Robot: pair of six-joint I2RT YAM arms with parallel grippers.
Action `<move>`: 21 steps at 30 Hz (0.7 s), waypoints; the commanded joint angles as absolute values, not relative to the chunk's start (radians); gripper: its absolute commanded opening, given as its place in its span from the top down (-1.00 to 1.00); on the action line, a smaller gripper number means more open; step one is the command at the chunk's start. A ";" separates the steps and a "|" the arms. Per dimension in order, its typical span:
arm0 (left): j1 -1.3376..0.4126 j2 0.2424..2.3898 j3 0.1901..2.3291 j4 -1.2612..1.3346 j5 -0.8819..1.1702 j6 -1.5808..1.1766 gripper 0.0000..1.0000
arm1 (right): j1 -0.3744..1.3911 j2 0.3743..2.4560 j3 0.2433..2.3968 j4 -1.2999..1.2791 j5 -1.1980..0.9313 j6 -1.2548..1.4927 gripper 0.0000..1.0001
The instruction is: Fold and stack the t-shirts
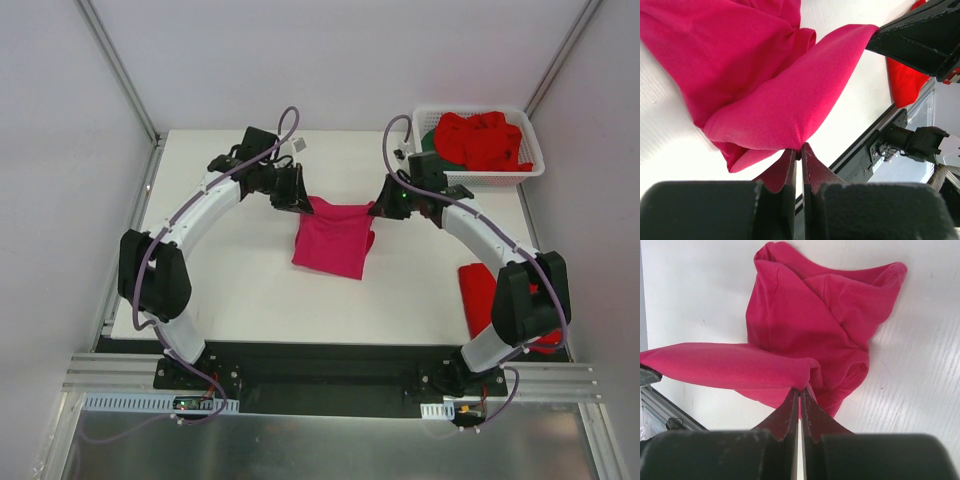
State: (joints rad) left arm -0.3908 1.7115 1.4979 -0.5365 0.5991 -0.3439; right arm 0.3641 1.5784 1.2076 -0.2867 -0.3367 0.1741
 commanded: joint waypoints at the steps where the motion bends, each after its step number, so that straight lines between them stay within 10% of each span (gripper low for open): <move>1: -0.379 1.743 1.577 -0.551 0.635 -0.319 1.00 | 0.336 1.598 1.267 -0.256 -0.353 0.176 0.98; 21: -0.313 1.957 1.792 -0.580 0.687 -0.307 1.00 | 0.281 1.827 1.479 -0.259 -0.402 0.173 0.98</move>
State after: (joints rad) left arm -0.3313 1.9388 1.7138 -0.5667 0.6548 -0.3283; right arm 0.2985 1.8172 1.3930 -0.2737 -0.3935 0.1749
